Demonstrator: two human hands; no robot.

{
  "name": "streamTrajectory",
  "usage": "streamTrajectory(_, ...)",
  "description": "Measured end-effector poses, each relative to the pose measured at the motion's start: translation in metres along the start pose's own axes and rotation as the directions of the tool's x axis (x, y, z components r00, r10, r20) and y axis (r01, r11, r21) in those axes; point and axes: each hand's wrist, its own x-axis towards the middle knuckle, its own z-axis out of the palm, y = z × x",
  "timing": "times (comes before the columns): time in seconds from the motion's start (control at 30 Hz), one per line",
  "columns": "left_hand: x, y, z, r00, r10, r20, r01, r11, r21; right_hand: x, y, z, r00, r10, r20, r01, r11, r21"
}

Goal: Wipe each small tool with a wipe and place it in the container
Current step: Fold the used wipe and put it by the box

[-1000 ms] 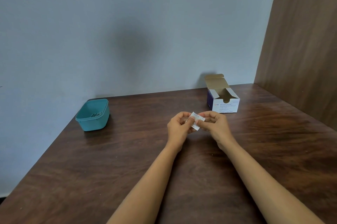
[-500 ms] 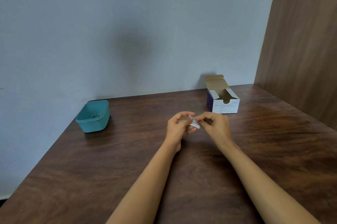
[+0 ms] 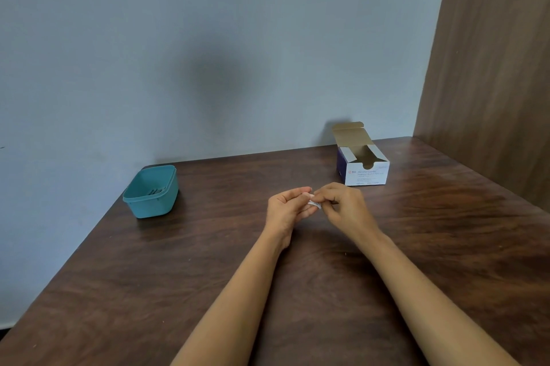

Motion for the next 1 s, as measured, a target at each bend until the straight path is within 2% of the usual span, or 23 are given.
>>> streamTrajectory(0.1,0.002,0.001,-0.001,0.998,0.052,-0.020,-0.050,0.996,0.073,0.000,0.000,0.004,0.978,0.205,-0.045,-0.189,0.953,0.237)
streamTrajectory(0.2,0.002,-0.002,0.000,0.991,0.130,-0.019,-0.126,0.980,0.156,0.003,0.003,0.008,0.865,0.501,0.026,-0.442,0.738,0.510)
streamTrajectory(0.33,0.001,-0.006,0.002,0.972,0.233,0.028,-0.233,0.944,0.234,0.000,-0.003,0.006,0.779,0.606,0.160,-0.578,0.595,0.559)
streamTrajectory(0.43,0.000,-0.007,0.003,0.962,0.272,0.028,-0.269,0.923,0.276,0.000,-0.007,0.004,0.746,0.634,0.203,-0.596,0.500,0.629)
streamTrajectory(0.57,0.001,-0.008,0.003,0.970,0.243,0.013,-0.237,0.927,0.293,0.002,-0.005,0.005,0.763,0.633,0.127,-0.571,0.569,0.592)
streamTrajectory(0.77,0.001,-0.009,0.005,0.982,0.186,-0.030,-0.171,0.946,0.276,0.002,0.004,0.011,0.842,0.539,-0.001,-0.518,0.811,0.272)
streamTrajectory(1.0,0.002,-0.006,0.015,0.980,0.119,-0.159,-0.085,0.975,0.205,0.004,-0.004,0.012,0.876,0.475,-0.087,-0.457,0.873,0.170)
